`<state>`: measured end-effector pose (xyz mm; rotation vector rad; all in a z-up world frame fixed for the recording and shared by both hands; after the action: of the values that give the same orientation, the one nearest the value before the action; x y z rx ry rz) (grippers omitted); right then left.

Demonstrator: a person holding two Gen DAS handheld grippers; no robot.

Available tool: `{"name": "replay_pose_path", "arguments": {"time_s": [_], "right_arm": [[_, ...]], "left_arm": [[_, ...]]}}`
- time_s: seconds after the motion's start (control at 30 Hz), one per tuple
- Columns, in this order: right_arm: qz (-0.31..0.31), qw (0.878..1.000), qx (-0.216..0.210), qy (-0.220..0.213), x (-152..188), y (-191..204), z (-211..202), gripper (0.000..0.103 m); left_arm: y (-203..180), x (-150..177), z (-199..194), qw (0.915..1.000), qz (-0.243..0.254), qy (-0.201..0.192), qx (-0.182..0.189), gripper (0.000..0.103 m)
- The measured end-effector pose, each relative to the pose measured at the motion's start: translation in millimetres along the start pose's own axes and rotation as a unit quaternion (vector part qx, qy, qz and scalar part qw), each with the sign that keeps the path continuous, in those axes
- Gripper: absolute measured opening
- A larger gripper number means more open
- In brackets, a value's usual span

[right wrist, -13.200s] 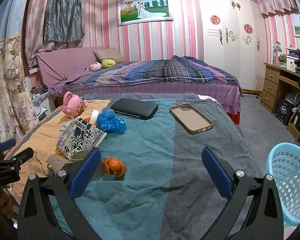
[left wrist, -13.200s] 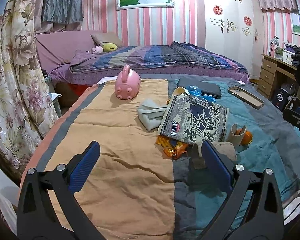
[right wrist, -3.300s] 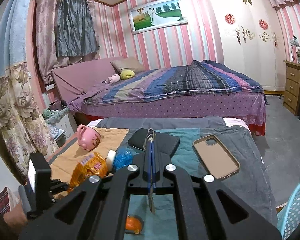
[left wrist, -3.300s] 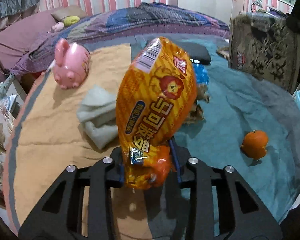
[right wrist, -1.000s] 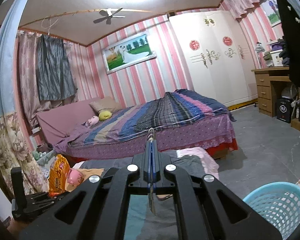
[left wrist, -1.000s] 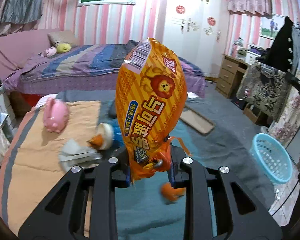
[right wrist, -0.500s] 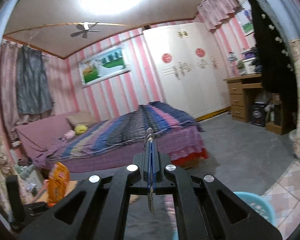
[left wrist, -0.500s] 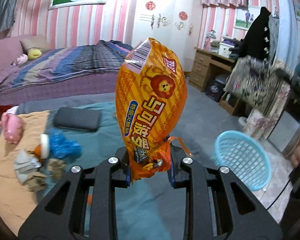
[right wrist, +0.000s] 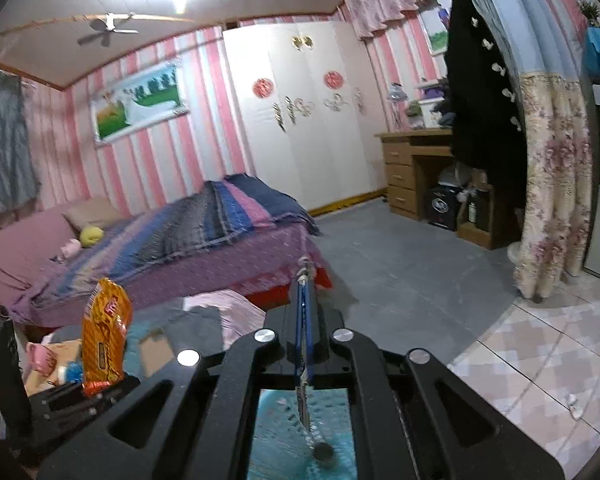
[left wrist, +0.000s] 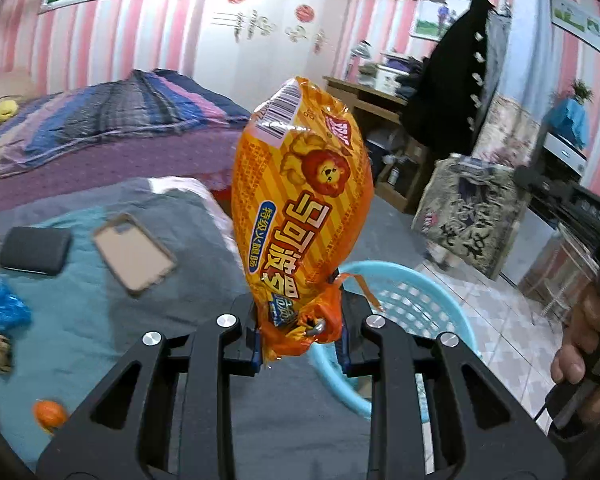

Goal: Collect trash
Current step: 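Open both tools over the blue laundry basket to drop the bags, then return both tools to the bed above the remaining trash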

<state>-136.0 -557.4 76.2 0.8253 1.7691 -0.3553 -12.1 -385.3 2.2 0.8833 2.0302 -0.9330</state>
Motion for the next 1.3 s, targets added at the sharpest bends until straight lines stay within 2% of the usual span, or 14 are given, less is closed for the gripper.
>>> {"name": "replay_pose_path", "arguments": {"time_s": [0.07,0.23,0.3,0.33,0.63,0.67,0.7,0.77,0.87,0.97,1.1,1.2,1.3], "right_arm": [[-0.001,1.0,0.02,0.007,0,-7,5,0.005],[0.02,1.0,0.014,0.011,-1,-23,11,0.007],[0.022,1.0,0.018,0.009,-2,-23,11,0.031],[0.023,1.0,0.021,0.005,-1,-25,11,0.049],[0.05,0.998,0.036,-0.02,-4,-34,5,0.049],[0.051,0.998,0.039,-0.022,-4,-35,4,0.049],[0.053,0.997,0.045,-0.027,-5,-36,3,0.049],[0.056,0.997,0.046,-0.032,-5,-37,0,0.049],[0.053,0.997,0.042,-0.035,-6,-35,-2,0.049],[0.045,0.998,0.032,-0.038,-7,-30,-2,0.049],[0.028,0.999,0.001,-0.041,-6,-10,-2,0.049],[0.016,0.999,-0.028,-0.038,-2,8,-3,0.049],[0.014,0.996,-0.085,-0.025,5,39,-2,0.049]], "left_arm": [[-14,9,14,0.9998,0.008,0.014,0.01,0.025],[-31,24,43,0.9984,0.005,0.043,0.036,0.025],[-35,28,49,0.9979,0.007,0.05,0.041,0.025],[-37,30,52,0.9977,0.008,0.051,0.043,0.025],[-47,35,77,0.9955,-0.003,0.071,0.063,0.028],[-50,36,80,0.9953,-0.001,0.073,0.064,0.038],[-54,36,83,0.9949,0.002,0.075,0.068,0.061],[-61,34,85,0.9952,0.015,0.073,0.063,0.089],[-60,29,83,0.9956,0.018,0.069,0.062,0.091],[-49,22,70,0.9969,0.019,0.059,0.048,0.091],[-14,11,25,0.9996,0.005,0.025,0.008,0.091],[30,1,-33,0.9988,-0.01,-0.012,-0.046,0.092],[81,1,-108,0.9908,-0.022,-0.055,-0.122,0.096]]}}
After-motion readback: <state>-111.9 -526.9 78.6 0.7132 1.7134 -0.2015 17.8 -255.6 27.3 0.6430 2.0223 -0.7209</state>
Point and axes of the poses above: each gripper's, at about its wrist camera, not at the fingertips, and z roughly the way its jaws point, y to its left, x to its underside, the point moved 4 cm from there along z, roughly the way its jaws point, and after that the axes turned 14 degrees about x, right-handed, at the moved point
